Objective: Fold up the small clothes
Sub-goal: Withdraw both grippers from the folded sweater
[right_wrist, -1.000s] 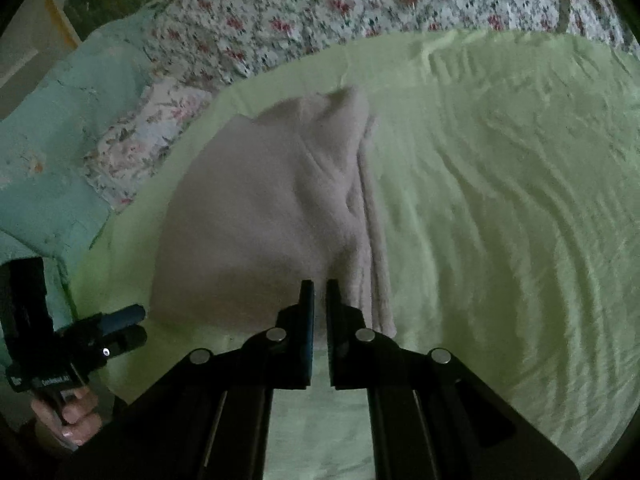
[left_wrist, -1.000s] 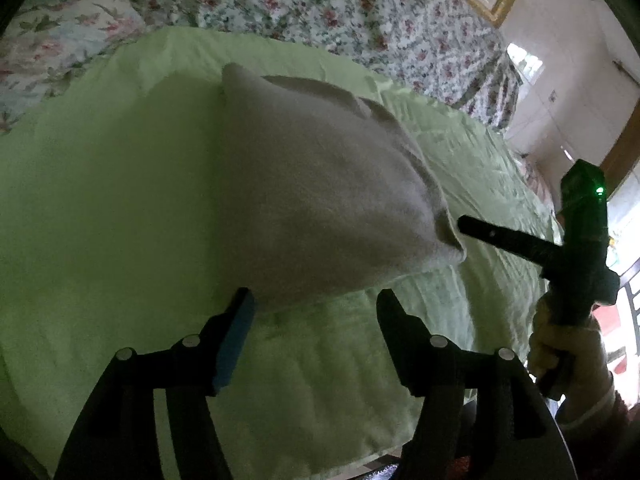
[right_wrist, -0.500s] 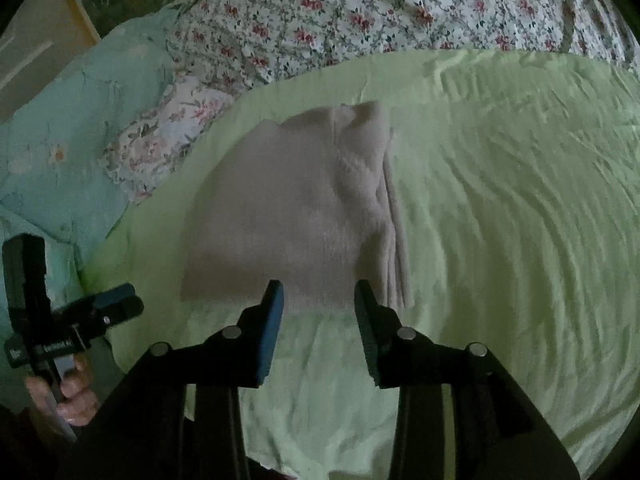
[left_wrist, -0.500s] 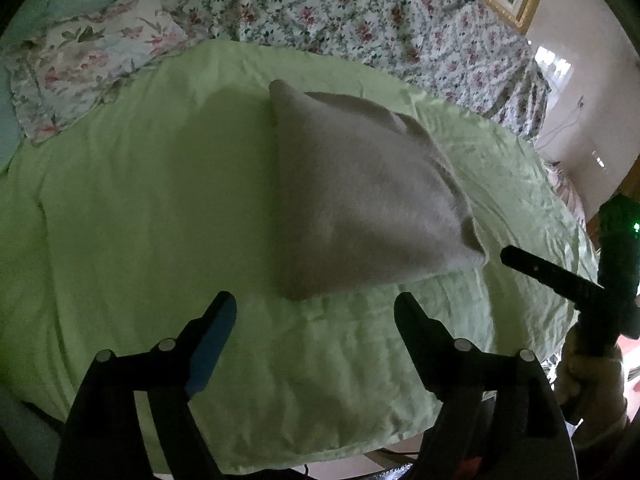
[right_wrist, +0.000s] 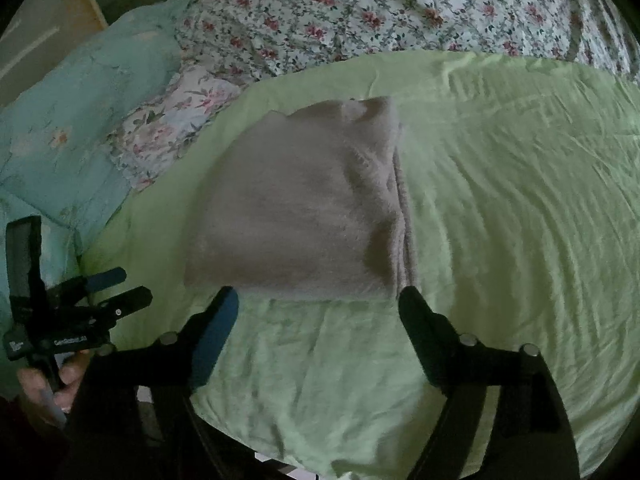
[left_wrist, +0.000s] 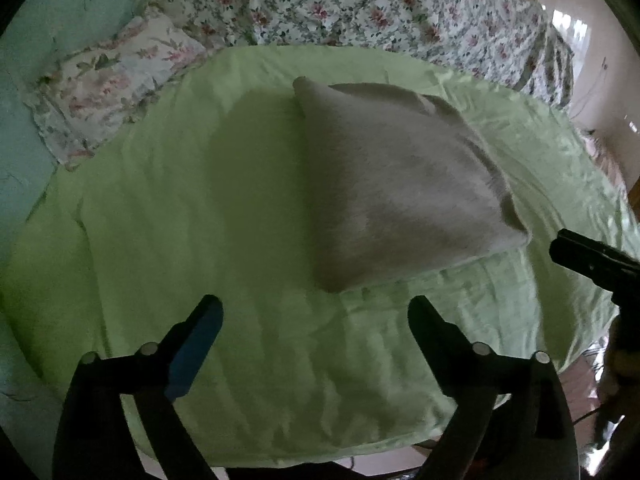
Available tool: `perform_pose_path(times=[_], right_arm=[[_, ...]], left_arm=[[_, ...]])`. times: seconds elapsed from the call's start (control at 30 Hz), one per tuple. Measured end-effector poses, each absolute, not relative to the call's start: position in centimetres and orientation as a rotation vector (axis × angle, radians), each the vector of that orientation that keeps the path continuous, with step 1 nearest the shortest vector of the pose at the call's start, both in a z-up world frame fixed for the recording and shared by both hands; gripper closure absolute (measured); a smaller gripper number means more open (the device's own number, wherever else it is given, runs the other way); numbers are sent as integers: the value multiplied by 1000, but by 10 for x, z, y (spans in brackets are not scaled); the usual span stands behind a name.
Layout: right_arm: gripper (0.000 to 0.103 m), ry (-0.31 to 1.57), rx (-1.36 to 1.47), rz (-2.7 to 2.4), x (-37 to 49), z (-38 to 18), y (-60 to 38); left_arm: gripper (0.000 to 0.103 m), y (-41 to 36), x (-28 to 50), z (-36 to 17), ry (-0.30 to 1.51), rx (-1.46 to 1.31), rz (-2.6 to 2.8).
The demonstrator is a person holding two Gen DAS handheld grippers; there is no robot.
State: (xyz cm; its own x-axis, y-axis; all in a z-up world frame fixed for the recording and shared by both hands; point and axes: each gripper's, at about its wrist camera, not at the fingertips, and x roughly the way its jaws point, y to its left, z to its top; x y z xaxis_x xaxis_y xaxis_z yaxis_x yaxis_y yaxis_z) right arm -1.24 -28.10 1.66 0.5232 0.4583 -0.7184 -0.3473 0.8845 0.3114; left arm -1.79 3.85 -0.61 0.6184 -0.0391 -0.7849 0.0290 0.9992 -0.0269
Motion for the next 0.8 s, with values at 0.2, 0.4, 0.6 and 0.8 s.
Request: perform_pose_path(times=[0.2, 0.4, 0.6, 0.8], right_arm=[[18, 940, 118, 493, -17, 7, -277], [14, 944, 106, 485, -21, 7, -279], [11, 931, 106, 481, -19, 11, -282], [10, 935, 109, 489, -19, 10, -278]], left_arm=[[5, 38, -20, -9, 919, 36, -6], [2, 38, -19, -4, 911, 56, 19], [1, 36, -17, 3, 895, 67, 23], [1, 34, -15, 4, 893, 76, 33]])
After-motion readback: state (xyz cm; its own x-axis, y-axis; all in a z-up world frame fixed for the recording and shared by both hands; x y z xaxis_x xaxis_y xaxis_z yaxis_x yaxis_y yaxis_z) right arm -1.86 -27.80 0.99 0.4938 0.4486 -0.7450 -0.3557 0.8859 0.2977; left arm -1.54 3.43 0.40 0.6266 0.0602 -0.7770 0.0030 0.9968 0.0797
